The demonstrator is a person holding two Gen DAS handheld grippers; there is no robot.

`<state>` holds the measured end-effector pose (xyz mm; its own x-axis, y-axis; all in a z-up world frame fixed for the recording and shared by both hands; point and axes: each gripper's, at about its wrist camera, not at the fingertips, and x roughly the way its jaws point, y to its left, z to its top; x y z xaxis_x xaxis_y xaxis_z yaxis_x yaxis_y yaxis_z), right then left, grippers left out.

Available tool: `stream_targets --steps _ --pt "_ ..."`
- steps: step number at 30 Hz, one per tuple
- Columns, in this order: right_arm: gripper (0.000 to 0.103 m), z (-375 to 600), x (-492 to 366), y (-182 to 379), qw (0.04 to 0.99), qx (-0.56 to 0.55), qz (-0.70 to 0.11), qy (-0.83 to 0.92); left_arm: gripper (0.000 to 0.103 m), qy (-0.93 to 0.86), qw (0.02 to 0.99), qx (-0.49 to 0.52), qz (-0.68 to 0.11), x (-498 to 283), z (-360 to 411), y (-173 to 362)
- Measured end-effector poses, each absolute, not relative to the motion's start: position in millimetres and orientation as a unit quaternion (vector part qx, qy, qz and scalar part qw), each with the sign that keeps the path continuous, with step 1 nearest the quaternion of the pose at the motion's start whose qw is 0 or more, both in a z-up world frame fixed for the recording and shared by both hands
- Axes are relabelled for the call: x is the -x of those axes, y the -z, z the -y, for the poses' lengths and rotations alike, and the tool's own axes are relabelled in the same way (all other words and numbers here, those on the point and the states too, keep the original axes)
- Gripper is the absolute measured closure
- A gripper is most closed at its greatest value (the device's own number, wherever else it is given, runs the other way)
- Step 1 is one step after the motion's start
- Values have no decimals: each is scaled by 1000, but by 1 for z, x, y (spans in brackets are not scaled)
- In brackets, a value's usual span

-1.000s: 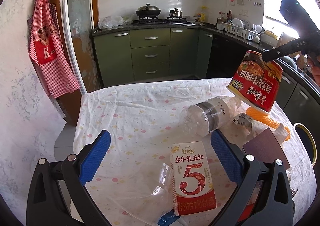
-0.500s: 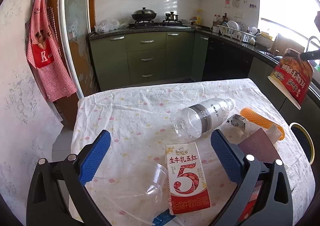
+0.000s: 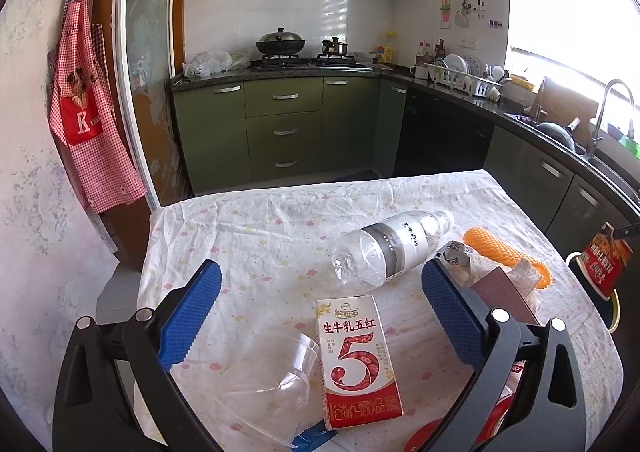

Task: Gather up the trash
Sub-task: 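Carry the noodle cup to the yellow bin and open the right gripper, then grasp the red Coca-Cola can with the left gripper and lift it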

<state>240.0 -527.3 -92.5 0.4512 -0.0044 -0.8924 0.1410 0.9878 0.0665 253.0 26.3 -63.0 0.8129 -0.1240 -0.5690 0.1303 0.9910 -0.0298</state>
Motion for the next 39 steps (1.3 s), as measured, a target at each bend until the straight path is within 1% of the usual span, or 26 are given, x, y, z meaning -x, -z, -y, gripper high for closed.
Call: stream_targets --steps 4,7,15,17,21,28,33,39 --pt "94 546 -235 113 843 -76 -527 79 4 71 951 -6 -300 -254 -26 64" --pt "94 554 -230 110 845 -86 -520 89 4 77 951 -4 -300 -253 -24 63" --pt "93 537 -203 108 852 -86 -510 78 4 104 954 6 -282 -239 -20 50" --pt "91 533 -195 108 854 -89 -507 72 4 122 954 8 -274 -230 -19 43" --pt "85 523 -178 108 859 -91 -500 59 4 170 950 -6 -261 -206 -14 32" --pt "84 508 -160 111 865 -101 -490 26 4 261 929 -46 -256 -151 -1 16" --pt "84 496 -157 114 866 -102 -489 1 4 293 910 -80 -283 -127 25 35" --pt "83 487 -151 113 868 -101 -486 -16 4 310 890 -121 -311 -122 47 68"
